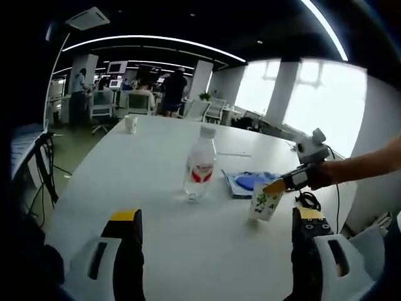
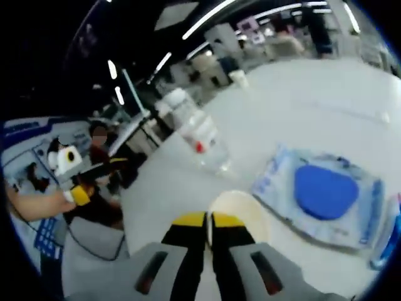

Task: Arrange the tabletop items into an orderly group along one side of the table until the central work area is clear of visible clutter.

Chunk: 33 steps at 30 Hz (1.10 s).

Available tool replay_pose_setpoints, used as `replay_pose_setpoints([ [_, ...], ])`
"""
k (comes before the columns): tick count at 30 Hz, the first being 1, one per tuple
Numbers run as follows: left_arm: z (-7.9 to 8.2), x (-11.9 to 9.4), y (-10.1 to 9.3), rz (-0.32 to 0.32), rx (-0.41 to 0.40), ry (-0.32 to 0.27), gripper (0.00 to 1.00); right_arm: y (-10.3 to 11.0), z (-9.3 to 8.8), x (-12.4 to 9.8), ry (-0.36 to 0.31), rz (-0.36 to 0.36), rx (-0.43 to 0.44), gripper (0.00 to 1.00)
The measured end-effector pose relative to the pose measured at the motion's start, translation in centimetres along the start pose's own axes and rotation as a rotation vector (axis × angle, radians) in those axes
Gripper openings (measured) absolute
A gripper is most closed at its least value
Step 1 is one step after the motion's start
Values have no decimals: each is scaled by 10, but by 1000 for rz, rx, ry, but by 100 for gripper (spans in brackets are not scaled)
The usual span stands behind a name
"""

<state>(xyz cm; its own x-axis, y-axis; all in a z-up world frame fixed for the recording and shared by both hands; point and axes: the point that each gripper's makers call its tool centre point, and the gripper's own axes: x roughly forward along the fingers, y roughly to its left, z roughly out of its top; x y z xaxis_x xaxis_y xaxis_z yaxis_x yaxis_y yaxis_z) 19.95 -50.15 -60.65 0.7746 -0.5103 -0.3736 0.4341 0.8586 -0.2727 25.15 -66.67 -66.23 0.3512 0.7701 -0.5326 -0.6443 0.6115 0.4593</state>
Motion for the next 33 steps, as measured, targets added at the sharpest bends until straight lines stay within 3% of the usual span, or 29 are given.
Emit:
replay_pose_setpoints([
  [1,0,-1,1,3,-5,-2,100,2,0,0,2,6,-4,0],
  [9,-5,-7,6,17,-26,-10,100,20,21,3,-21,87,-361,0],
  [15,-7,-7,6,18,-33,-9,100,25,29,14,24,126,-647,0],
  [18,-6,-7,9,33,-74,-19,100,29,36,22,17,152,-687,0],
  [20,-3,-7,10,36,-73,-31,100,27,39,28,27,159,-787,0],
  [33,-14,-3,15,32,-98,-22,100,4,57,52,44,163,-887,0],
])
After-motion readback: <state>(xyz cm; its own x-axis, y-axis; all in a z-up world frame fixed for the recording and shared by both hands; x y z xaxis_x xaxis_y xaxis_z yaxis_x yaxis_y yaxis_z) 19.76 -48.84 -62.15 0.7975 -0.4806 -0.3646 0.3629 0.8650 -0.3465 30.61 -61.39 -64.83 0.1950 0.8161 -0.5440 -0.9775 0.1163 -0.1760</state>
